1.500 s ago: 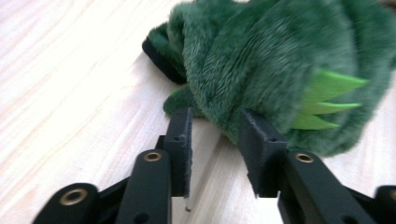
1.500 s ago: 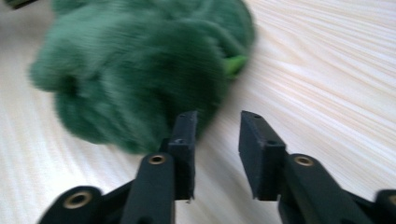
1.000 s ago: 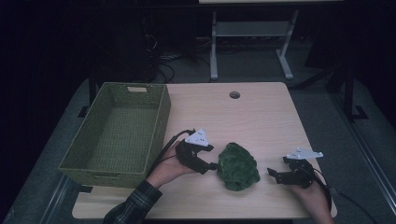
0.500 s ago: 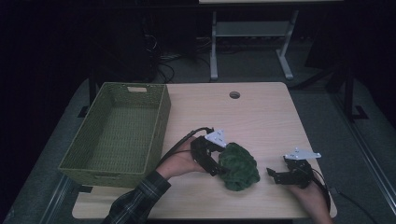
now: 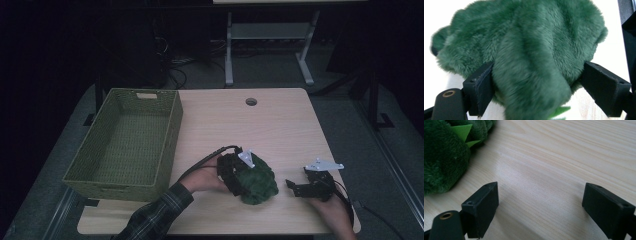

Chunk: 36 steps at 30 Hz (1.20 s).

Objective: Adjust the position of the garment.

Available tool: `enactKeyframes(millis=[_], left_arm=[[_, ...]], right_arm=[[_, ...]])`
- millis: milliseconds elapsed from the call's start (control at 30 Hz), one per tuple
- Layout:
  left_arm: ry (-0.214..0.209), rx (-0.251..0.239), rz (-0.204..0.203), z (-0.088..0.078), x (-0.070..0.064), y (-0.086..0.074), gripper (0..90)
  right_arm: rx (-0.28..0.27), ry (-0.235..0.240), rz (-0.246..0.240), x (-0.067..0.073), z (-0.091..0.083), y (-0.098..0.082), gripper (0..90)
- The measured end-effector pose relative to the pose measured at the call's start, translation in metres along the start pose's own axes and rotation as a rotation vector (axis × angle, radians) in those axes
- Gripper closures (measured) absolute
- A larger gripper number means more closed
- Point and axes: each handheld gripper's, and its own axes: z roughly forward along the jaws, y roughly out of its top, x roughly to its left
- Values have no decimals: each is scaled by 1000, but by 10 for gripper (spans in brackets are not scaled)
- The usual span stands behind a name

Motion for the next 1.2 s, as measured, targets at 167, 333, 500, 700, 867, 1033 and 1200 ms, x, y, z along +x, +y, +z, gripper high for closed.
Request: enactKeyframes(millis=[167, 333, 500, 700, 867, 1033, 1200], left_arm=[[14, 35, 12, 11, -2, 0, 130], [25, 48, 7, 21, -3, -2, 126], [47, 59, 15, 23, -4, -1, 141], [80, 81, 26, 18, -5, 1, 436], [61, 96, 25, 17, -6, 2, 653], [58, 100, 17, 14, -8, 4, 760], [61, 96, 19, 9, -10, 4, 785]], right_arm=[[-1, -2, 1, 0, 0, 0, 137], [-1, -4, 4, 0, 0, 0, 138], [0, -5, 8, 0, 0, 0, 139], [0, -6, 9, 0, 0, 0, 142], [-1, -8, 10, 0, 0, 1, 144], [-1, -9, 11, 0, 0, 1, 147], [-3, -10, 11, 0, 0, 1, 151]])
